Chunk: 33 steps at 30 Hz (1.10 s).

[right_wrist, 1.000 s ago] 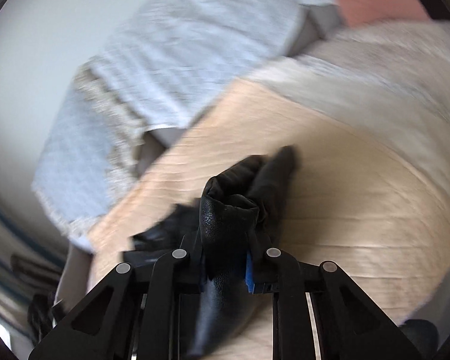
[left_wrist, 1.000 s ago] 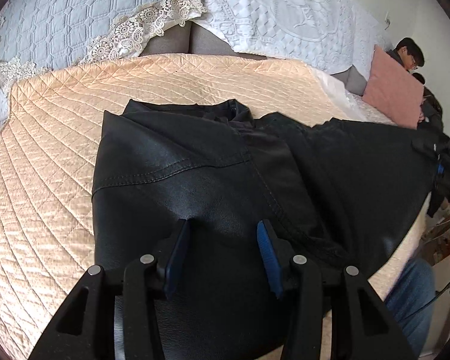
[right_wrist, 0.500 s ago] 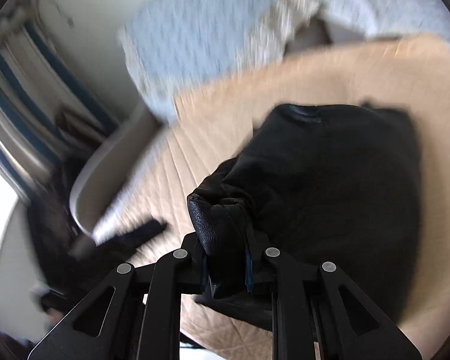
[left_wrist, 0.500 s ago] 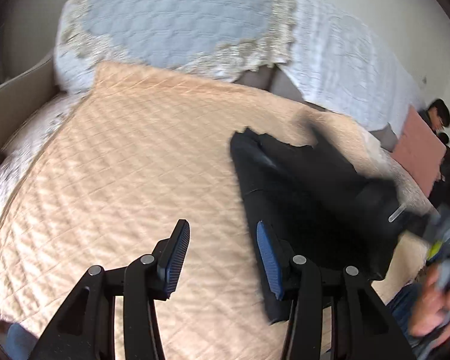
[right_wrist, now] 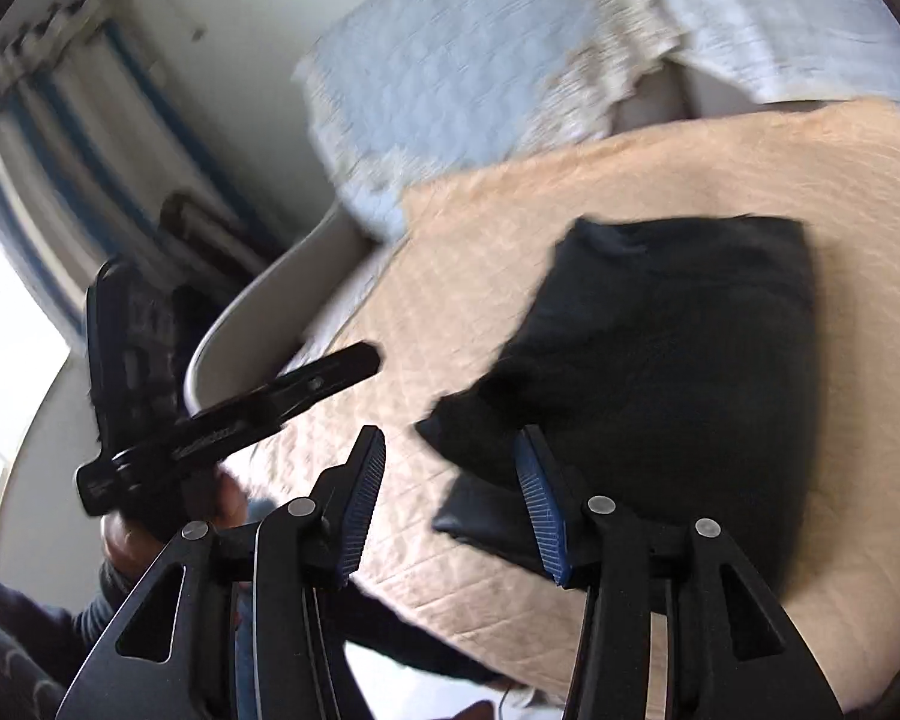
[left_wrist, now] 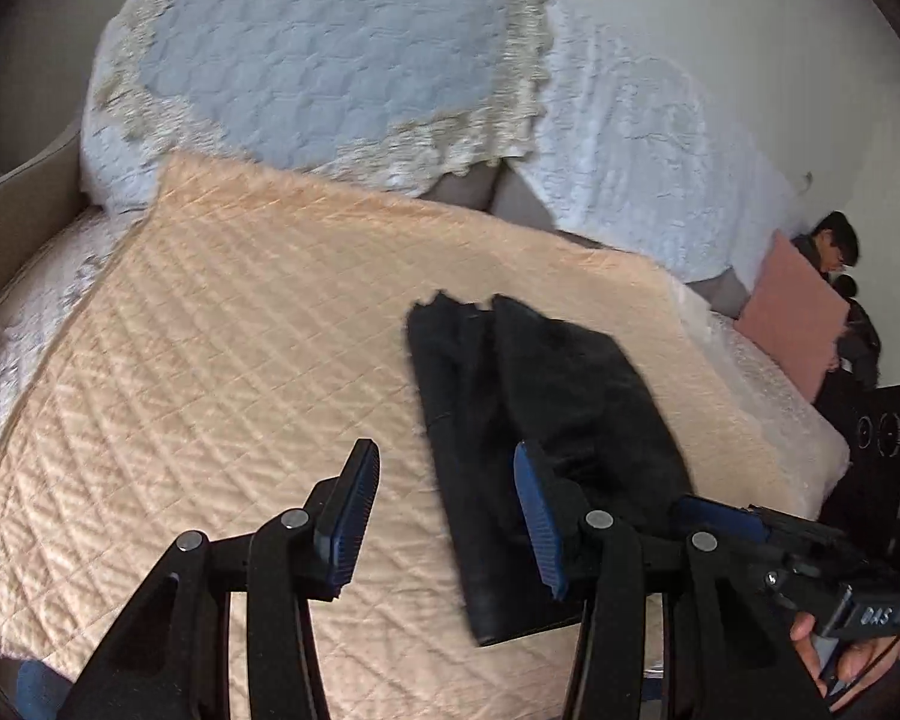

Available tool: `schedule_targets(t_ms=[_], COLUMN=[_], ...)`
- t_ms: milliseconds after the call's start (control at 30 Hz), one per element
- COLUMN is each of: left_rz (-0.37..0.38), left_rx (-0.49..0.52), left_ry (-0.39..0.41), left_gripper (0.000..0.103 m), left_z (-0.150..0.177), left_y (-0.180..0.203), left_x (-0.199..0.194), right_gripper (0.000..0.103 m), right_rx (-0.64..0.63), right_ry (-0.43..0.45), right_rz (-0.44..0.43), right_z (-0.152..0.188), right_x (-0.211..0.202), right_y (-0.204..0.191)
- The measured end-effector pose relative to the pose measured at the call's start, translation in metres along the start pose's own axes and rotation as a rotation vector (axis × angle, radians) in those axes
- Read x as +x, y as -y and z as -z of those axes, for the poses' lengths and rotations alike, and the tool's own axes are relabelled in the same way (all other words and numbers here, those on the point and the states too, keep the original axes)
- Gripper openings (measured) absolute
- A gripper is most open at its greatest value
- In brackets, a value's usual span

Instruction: Fold large clothes

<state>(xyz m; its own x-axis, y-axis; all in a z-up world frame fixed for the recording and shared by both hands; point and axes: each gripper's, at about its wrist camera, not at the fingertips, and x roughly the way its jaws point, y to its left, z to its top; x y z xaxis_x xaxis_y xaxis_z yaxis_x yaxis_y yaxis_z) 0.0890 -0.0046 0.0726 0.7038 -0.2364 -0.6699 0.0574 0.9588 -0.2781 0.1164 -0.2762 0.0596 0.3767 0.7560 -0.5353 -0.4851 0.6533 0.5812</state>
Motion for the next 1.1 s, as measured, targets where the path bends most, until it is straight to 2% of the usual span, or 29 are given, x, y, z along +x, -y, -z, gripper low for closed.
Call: schedule_targets(t_ms=[167, 200, 267, 300, 367, 567, 700, 867, 933, 1000, 1100], left_rz=[0.061, 0.047, 0.009, 0.003, -0.016, -0.054, -0.058, -0.018, 0.001, 0.003, -0.061], left_rx=[0.078, 0.092, 0.092, 0.076, 0.071, 0.068, 0.079, 0.101, 0.125, 0.151, 0.164], left_ry=[-0.042, -0.057, -0.127, -0.148, -0.141, -0.131, -0.137, -0.032, -0.001, -0.005, -0.106], left_gripper=[0.048, 0.035, 0.019, 0.019, 0.019, 0.021, 0.022, 0.022, 0.022, 0.022, 0.019], left_z=[0.003, 0.008, 0.026, 0.036, 0.054, 0.06, 0.044, -0.001, -0.017, -0.02, 0.002], left_y=[0.035, 0.038, 0.035, 0.03, 0.024, 0.028, 0.03, 0.053, 0.067, 0.077, 0.067], left_x=[0.028, 0.036, 0.055, 0.061, 0.061, 0.052, 0.036, 0.016, 0.026, 0.046, 0.092], right_gripper=[0.044, 0.043, 0.04, 0.036, 0.028, 0.028, 0.028, 0.028, 0.028, 0.028, 0.028], right_rx=[0.07, 0.075, 0.078, 0.075, 0.045, -0.008, -0.014, 0.008, 0.029, 0.045, 0.064], right_ry=[0.03, 0.028, 0.003, -0.012, -0.04, -0.065, -0.027, 0.026, 0.029, 0.035, 0.004], right_rz=[0.138, 0.146, 0.168, 0.175, 0.191, 0.207, 0.216, 0.249, 0.266, 0.27, 0.279], right_z=[0.001, 0.002, 0.008, 0.008, 0.018, 0.019, 0.011, -0.003, -0.007, -0.007, -0.002], right_x=[-0.009, -0.009, 0.001, 0.005, 0.012, 0.017, -0.002, -0.01, -0.007, -0.005, 0.005], right_y=[0.037, 0.04, 0.047, 0.047, 0.048, 0.042, 0.044, 0.051, 0.056, 0.06, 0.067])
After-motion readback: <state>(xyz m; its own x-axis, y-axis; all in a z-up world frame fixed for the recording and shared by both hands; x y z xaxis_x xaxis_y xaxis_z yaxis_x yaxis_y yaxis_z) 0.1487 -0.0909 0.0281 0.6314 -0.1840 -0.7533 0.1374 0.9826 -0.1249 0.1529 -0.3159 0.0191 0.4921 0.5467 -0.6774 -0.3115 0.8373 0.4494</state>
